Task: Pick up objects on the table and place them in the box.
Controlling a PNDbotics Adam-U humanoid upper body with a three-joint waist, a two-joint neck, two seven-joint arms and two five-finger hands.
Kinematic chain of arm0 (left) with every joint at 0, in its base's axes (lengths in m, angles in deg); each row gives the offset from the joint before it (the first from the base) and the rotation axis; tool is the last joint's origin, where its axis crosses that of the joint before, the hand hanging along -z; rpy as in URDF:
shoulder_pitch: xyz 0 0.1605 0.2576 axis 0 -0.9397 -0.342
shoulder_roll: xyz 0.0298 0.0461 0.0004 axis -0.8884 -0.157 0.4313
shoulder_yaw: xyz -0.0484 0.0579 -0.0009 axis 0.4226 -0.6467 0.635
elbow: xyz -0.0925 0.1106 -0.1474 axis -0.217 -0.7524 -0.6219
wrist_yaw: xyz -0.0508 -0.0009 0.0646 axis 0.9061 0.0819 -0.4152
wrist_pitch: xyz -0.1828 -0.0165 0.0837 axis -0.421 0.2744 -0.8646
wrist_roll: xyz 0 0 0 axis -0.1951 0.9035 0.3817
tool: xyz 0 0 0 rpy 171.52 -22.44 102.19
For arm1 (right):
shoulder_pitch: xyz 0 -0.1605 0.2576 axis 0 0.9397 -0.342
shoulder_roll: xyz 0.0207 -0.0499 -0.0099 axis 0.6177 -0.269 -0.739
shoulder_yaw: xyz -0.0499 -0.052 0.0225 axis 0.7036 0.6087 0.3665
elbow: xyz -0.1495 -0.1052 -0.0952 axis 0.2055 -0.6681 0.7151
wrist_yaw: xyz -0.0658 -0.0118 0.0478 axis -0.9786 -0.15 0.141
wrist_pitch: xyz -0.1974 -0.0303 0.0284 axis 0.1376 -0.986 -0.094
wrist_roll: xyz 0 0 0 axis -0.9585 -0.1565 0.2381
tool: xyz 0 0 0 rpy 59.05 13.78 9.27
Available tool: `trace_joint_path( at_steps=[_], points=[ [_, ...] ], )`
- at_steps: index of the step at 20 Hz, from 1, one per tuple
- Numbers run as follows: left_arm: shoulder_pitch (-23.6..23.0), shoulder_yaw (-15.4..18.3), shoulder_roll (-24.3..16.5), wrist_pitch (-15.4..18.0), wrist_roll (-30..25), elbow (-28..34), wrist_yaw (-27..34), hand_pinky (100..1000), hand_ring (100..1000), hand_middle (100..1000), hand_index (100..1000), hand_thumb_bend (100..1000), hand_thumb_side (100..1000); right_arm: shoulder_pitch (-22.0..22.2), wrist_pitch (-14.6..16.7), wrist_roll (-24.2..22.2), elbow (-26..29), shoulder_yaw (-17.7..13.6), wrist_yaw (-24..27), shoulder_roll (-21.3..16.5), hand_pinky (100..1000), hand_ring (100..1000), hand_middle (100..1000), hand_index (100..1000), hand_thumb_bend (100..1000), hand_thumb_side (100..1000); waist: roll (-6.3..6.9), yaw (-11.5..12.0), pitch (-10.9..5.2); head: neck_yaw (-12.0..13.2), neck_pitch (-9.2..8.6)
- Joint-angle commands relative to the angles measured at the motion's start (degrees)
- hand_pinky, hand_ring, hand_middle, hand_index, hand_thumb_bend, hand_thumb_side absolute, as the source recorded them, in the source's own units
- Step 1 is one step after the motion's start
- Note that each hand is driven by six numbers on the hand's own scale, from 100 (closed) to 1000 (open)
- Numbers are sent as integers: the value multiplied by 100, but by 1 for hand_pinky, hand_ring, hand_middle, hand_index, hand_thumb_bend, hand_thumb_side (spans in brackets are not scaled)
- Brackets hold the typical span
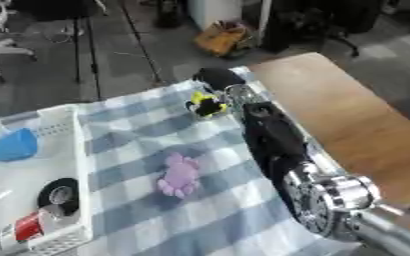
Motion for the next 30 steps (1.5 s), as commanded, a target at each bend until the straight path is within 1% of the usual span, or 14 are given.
trace_joint_path(
  at_steps=[1,4,7,12,14,17,22,23,24,25,30],
  points=[
    [71,32,-69,31,-6,113,-23,506,637,692,704,394,905,-201,80,-64,245,-49,26,-215,911,913,911,946,385,635,17,48,67,-12,-104],
    [73,26,-54,43,-15,113,-27,506,637,693,704,392,906,-219,123,-148,355,-108,24,-268,908,910,907,945,383,635,33,116,133,-20,-129],
    [78,10,-38,55,-34,110,-46,506,637,693,704,390,908,-224,107,-221,447,-178,-1,-331,907,911,908,946,394,641,53,135,188,-25,-136],
    [66,-5,-31,67,-58,99,-63,506,638,693,704,388,909,-207,-133,-307,497,-275,-118,-420,907,915,912,948,401,650,76,84,217,-26,-144],
    [63,-5,-32,70,-58,98,-65,506,638,693,704,388,909,-201,-205,-337,530,-306,-163,-397,907,914,911,948,401,650,81,74,217,-25,-146],
    [65,-7,-33,76,-57,100,-61,506,638,694,705,388,909,-112,-297,-423,605,-388,-246,-260,907,913,910,949,386,693,105,37,208,-24,-165],
    [75,-15,-22,87,-66,104,-53,506,639,695,705,388,909,52,-209,-580,695,-442,-371,-76,914,919,914,952,386,731,143,31,213,-33,-184],
    [74,-15,-19,88,-67,104,-53,506,639,695,706,387,909,81,-185,-603,687,-443,-385,-60,914,919,915,953,384,754,149,35,218,-35,-187],
    [73,-13,-15,89,-66,104,-53,506,639,695,706,387,909,105,-166,-620,672,-442,-386,-50,914,919,915,953,384,754,153,37,220,-37,-188],
    [73,-12,-14,92,-65,105,-53,506,639,695,706,386,909,135,-144,-635,648,-433,-379,-39,914,920,917,954,394,799,163,40,227,-39,-192],
    [69,-14,-12,107,-66,106,-49,507,639,695,706,385,910,206,-85,-648,526,-345,-330,-37,922,927,924,958,422,832,197,44,242,-49,-205]
  ],
)
